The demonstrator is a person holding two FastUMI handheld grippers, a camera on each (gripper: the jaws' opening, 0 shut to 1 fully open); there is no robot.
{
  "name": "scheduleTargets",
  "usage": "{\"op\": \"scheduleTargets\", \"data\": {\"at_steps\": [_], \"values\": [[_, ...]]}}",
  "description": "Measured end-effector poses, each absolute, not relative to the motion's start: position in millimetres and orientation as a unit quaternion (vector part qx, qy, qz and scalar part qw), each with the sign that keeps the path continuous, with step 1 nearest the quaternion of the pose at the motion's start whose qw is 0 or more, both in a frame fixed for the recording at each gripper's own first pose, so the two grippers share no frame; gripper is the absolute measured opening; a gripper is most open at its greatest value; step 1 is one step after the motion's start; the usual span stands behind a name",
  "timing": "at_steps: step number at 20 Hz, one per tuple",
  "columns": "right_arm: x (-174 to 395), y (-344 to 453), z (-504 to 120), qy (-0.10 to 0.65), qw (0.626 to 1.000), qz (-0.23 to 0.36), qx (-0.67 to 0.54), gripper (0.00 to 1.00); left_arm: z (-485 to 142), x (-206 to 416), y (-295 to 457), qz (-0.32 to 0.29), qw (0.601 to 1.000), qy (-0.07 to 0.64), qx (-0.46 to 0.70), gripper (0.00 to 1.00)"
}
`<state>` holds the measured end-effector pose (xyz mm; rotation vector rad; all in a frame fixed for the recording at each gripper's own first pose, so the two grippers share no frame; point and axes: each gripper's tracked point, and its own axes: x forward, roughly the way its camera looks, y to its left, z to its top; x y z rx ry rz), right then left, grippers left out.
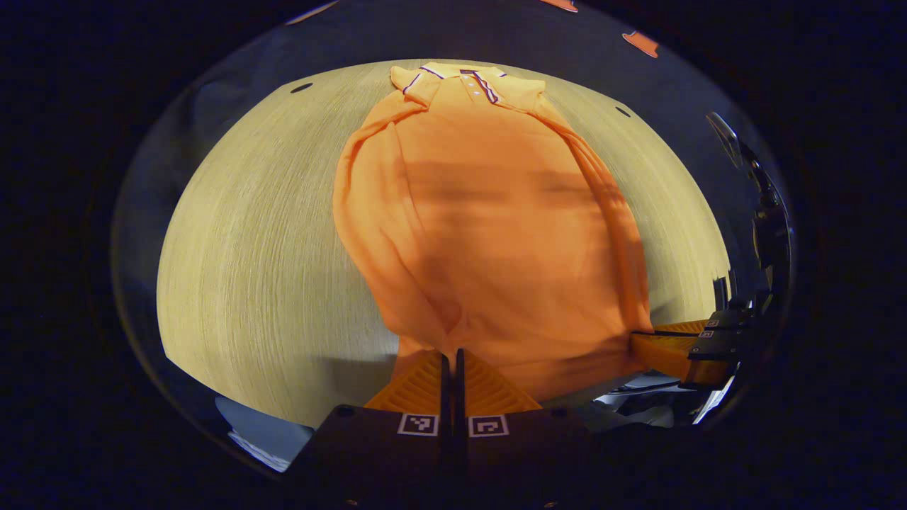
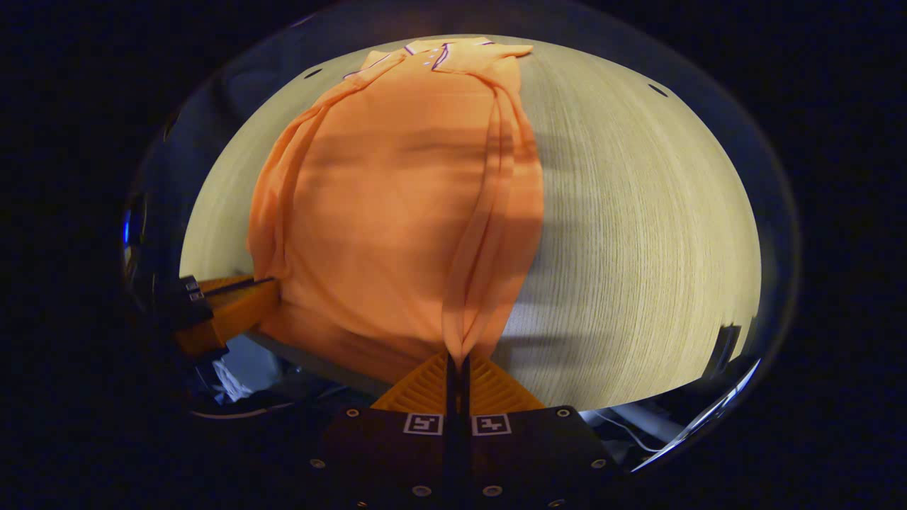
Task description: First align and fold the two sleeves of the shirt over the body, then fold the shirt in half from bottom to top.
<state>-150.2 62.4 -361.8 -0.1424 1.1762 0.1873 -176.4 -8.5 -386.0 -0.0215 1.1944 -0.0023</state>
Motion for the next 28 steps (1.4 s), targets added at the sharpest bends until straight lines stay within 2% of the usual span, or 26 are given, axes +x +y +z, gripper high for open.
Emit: {"op": "scheduleTargets", "data": {"at_steps": [6,12,20,28], "values": [[-144.1,64.6,-346.0,0.538,0.836,0.095,-0.054,0.01,-374.2,-169.4,-11.1,-0.009,0.834,0.552,-0.029,0.01],[-120.5,69.3,-305.7,0.504,0.857,0.102,-0.045,0.0,-328.6,-138.4,-11.3,-0.018,0.855,0.518,-0.038,0.01],[-44.1,82.6,-223.4,0.424,0.898,0.115,-0.03,0.0,-258.3,-51.0,-9.7,-0.03,0.896,0.441,-0.051,0.01],[58.0,95.4,-154.2,0.349,0.929,0.123,-0.03,0.0,-188.8,68.6,4.9,-0.034,0.929,0.364,-0.051,0.01]]}}
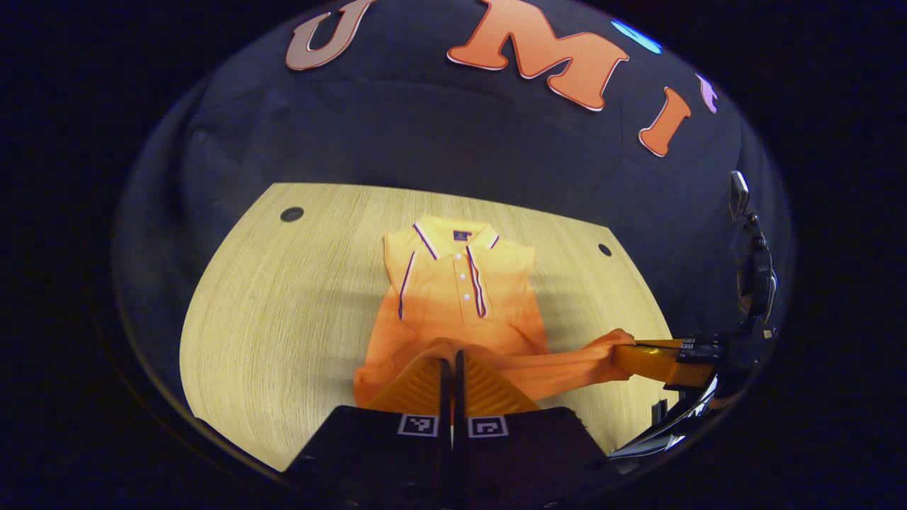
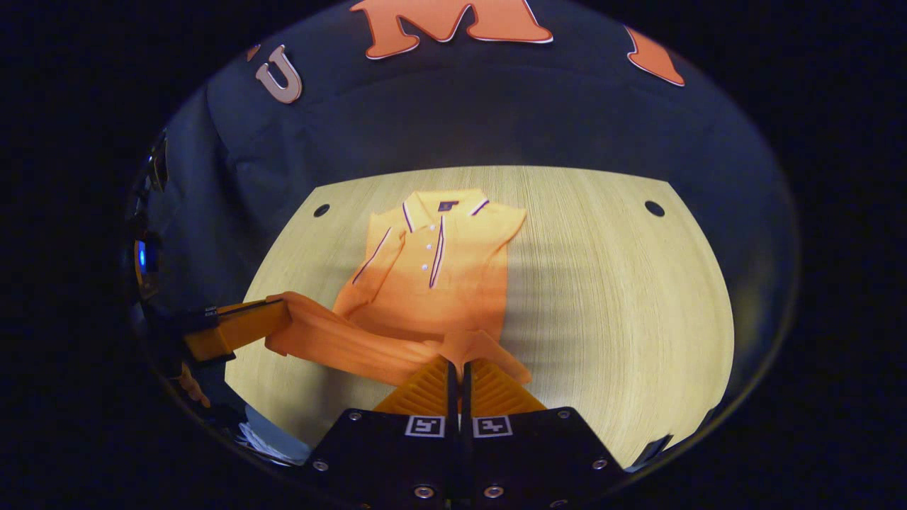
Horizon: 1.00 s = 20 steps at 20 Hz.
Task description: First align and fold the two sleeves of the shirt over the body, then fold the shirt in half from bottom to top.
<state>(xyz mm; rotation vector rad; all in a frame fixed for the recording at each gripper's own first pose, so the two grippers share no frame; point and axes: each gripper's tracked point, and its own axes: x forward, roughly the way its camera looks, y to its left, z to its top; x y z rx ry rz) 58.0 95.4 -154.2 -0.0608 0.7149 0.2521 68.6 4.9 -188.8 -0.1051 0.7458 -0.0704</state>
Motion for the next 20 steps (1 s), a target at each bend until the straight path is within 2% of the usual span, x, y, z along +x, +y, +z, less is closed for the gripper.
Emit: {"op": "scheduleTargets", "data": {"at_steps": [10,16,17,18,19,20], "values": [[200.0,115.3,-131.3,0.31,0.943,0.112,-0.041,0.0,-184.2,212.7,20.1,-0.025,0.941,0.333,-0.063,0.01],[284.3,111.5,-151.6,0.316,0.944,0.076,-0.065,0.01,-228.3,280.3,29.0,-0.011,0.931,0.361,-0.056,0.01],[295.7,104.7,-154.9,0.314,0.944,0.057,-0.077,0.01,-237.8,289.1,34.7,-0.003,0.929,0.366,-0.047,0.03],[306.8,99.4,-159.4,0.315,0.944,0.045,-0.087,0.02,-245.1,298.0,40.5,0.003,0.93,0.367,-0.034,0.12],[313.1,100.1,-162.3,0.315,0.944,0.048,-0.086,0.03,-250.9,306.2,47.6,0.01,0.928,0.371,-0.025,0.35],[317.4,100.5,-169.3,0.317,0.944,0.048,-0.078,0.07,-251.7,308.4,48.7,0.015,0.927,0.373,-0.026,0.4]]}}
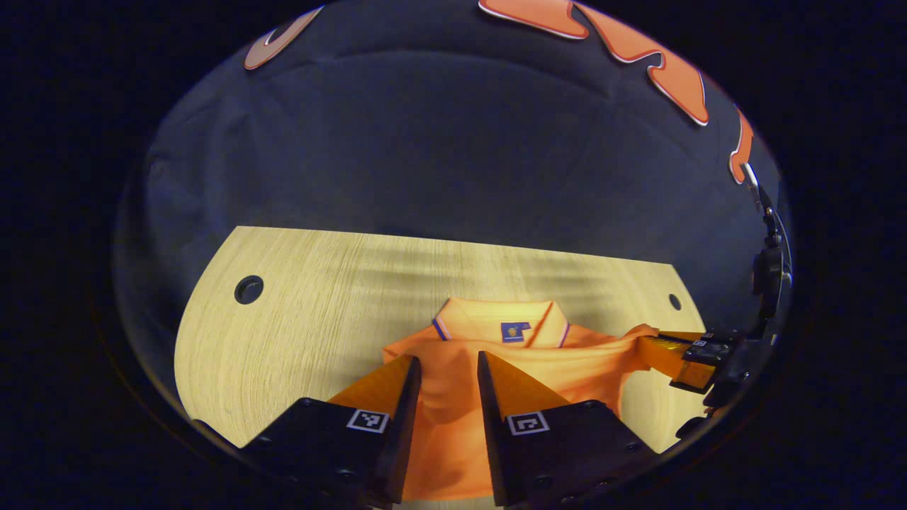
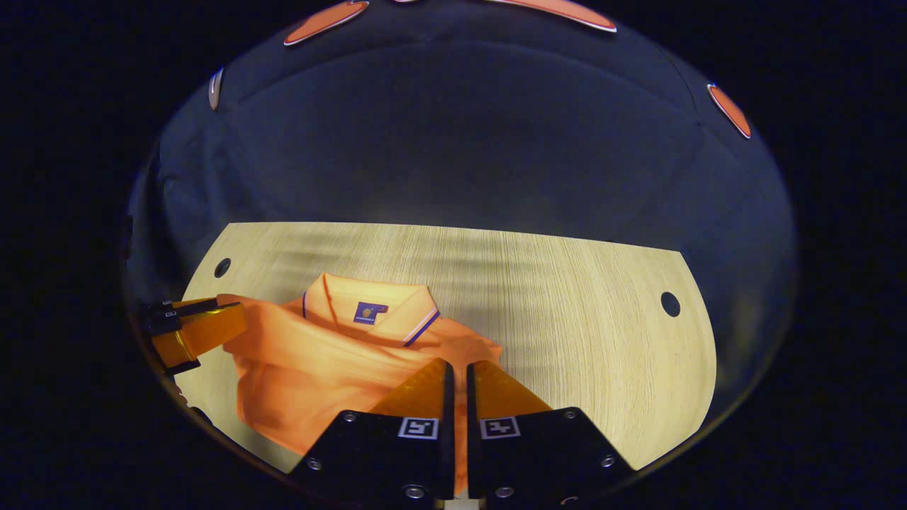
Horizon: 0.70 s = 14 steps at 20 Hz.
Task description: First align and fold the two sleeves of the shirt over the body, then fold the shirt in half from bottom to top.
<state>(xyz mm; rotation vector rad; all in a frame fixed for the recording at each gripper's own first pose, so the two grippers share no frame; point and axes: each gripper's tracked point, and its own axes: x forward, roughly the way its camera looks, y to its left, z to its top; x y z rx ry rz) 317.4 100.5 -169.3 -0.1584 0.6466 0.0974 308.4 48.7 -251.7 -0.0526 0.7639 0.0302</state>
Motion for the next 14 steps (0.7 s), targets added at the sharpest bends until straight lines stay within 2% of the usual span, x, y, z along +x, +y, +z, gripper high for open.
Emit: {"op": "scheduleTargets", "data": {"at_steps": [3,4,14], "values": [[321.7,94.0,-170.3,0.318,0.945,0.043,-0.068,0.77,-240.2,318.6,57.7,0.041,0.937,0.347,-0.019,0.99],[322.3,91.9,-165.7,0.314,0.946,0.043,-0.067,1.0,-233.7,318.2,62.9,0.044,0.942,0.332,-0.012,0.97],[271.0,88.7,-66.5,0.201,0.976,0.062,-0.053,1.0,-116.4,283.8,53.7,0.044,0.974,0.221,-0.018,0.98]]}}
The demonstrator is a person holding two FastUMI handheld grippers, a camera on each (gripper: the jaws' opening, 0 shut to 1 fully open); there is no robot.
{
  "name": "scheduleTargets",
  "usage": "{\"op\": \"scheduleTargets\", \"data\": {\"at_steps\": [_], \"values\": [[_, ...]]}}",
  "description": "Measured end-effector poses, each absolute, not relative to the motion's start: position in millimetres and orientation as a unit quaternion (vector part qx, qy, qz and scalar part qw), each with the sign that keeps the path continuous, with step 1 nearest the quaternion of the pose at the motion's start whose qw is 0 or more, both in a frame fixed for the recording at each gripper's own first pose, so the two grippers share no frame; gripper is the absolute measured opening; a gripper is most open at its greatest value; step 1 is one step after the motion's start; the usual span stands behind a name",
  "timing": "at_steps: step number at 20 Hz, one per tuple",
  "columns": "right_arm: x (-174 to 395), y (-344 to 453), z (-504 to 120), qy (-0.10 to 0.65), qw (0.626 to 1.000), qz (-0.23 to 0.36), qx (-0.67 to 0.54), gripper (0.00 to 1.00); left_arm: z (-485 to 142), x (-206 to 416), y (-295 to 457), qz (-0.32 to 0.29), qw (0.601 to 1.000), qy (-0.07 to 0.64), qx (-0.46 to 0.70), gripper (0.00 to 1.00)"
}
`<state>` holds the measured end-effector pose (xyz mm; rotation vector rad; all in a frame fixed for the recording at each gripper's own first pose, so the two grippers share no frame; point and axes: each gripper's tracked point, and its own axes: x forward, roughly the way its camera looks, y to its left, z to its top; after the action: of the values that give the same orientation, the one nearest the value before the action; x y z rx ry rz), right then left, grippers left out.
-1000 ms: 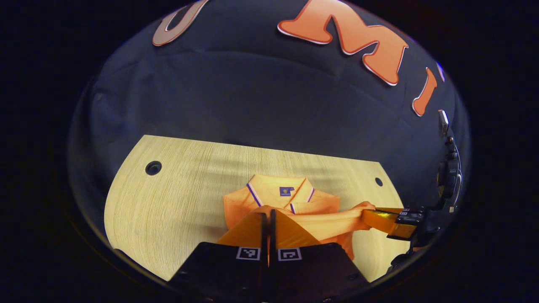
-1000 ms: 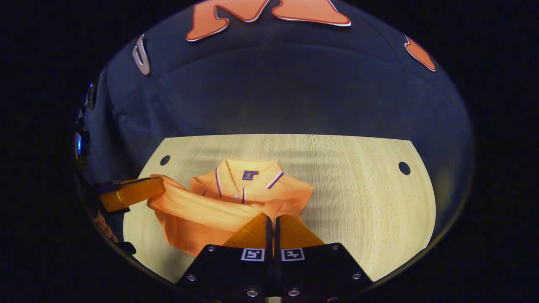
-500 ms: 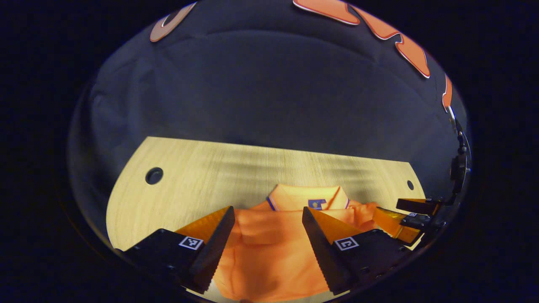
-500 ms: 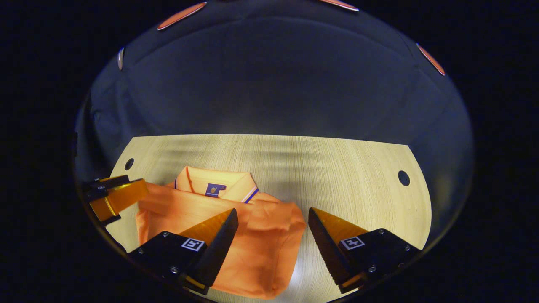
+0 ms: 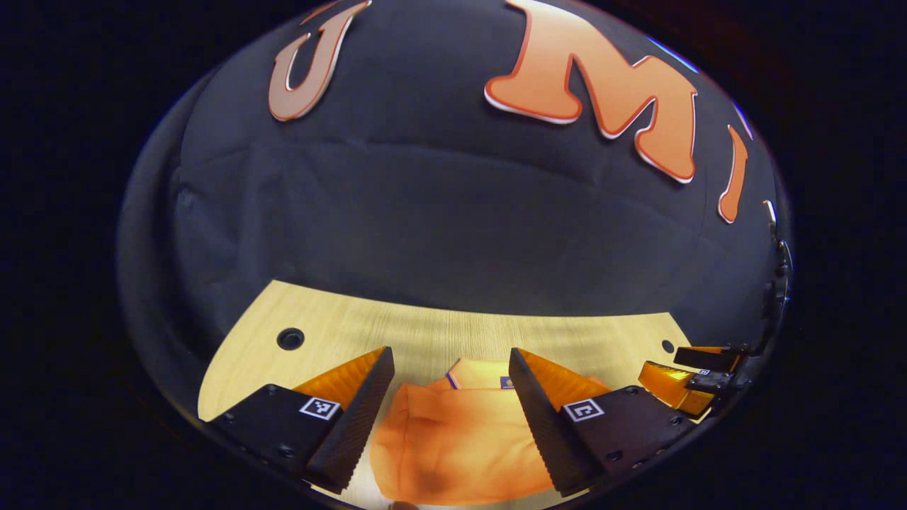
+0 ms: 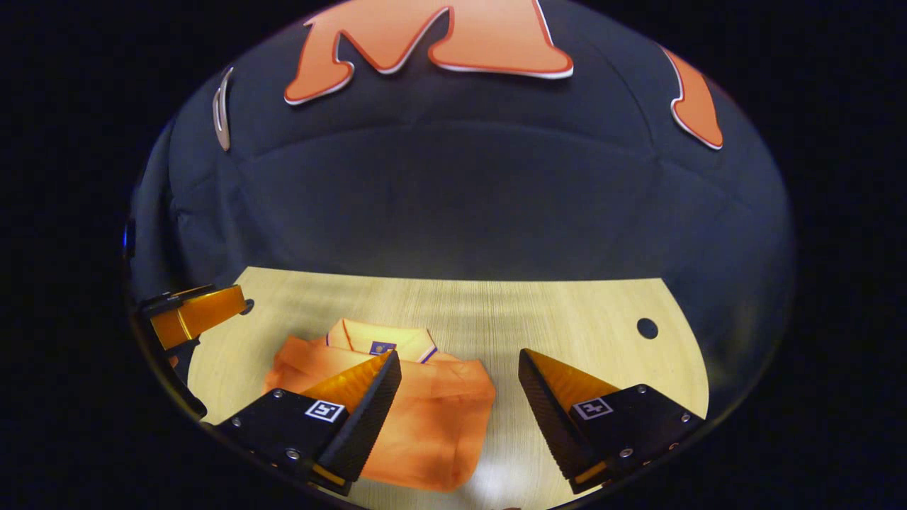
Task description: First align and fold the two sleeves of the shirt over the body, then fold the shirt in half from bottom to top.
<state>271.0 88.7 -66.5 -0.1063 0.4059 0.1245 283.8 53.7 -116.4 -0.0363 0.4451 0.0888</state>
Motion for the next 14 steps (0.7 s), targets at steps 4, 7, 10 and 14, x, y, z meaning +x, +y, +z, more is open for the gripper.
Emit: {"op": "scheduleTargets", "data": {"at_steps": [4,7,10,14], "values": [[237.4,82.1,-20.3,0.154,0.985,0.064,-0.041,1.0,-53.9,254.1,47.1,0.05,0.986,0.157,-0.01,0.98],[206.1,80.9,13.8,0.11,0.991,0.066,-0.036,1.0,-24.1,224.8,42.9,0.048,0.991,0.125,-0.014,0.98],[166.0,82.9,39.7,0.071,0.994,0.074,-0.029,1.0,-0.2,185.9,44.2,0.051,0.994,0.091,-0.017,0.98],[117.9,81.9,59.1,0.026,0.996,0.076,-0.026,1.0,36.0,133.7,49.1,0.066,0.997,0.031,-0.004,0.98]]}}
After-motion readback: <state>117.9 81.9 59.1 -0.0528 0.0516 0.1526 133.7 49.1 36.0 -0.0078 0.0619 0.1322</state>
